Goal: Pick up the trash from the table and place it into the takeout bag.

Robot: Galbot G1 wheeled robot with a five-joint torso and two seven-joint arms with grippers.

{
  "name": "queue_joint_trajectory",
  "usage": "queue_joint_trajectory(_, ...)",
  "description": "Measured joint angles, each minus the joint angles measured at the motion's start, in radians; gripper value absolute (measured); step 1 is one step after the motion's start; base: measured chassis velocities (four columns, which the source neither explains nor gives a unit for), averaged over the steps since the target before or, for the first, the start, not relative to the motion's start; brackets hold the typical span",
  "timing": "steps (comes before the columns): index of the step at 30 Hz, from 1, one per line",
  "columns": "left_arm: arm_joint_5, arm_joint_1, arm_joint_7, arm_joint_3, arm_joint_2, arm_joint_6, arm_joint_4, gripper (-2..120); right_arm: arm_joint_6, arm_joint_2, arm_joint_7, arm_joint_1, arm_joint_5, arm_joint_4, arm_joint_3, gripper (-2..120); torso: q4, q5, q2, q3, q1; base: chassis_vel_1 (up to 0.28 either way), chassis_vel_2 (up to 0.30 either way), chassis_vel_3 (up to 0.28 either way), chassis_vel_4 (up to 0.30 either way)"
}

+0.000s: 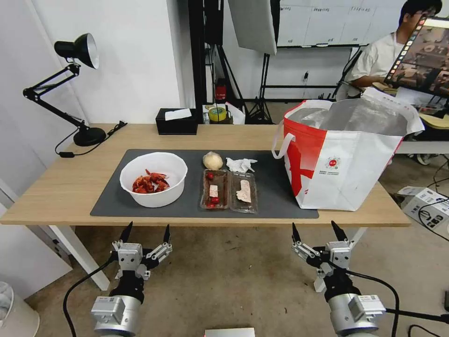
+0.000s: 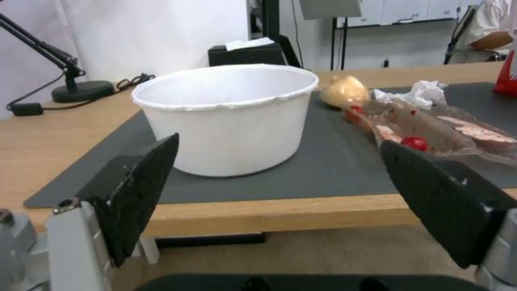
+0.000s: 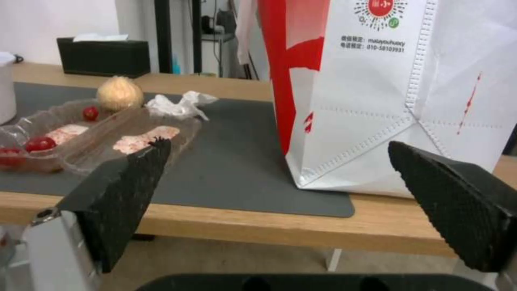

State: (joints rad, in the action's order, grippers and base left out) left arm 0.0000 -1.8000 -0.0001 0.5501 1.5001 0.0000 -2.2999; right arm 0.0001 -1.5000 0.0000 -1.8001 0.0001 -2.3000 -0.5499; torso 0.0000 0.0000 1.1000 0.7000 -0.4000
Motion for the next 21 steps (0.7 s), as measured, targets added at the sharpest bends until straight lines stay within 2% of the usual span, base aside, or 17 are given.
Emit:
queue_joint_trajectory(18,0.0,0.0,0.0,0.0,0.0,0.0,0.0,100,0.0,0.0,0.0,0.0,0.0,0.0,0.0,100,0.0,0.0,0.0,0.0,0.0,0.0,0.0,0.0,0.0)
queue_joint_trajectory(21,-0.018,0.001,-0.014,0.005,0.002,0.035,-0.012,100,-0.012,0.013,-0.005,0.004,0.009,0.0,-0.001,100,-0.0002,0.0,0.0,0.0,0.0,0.0,0.0,0.0,0.0)
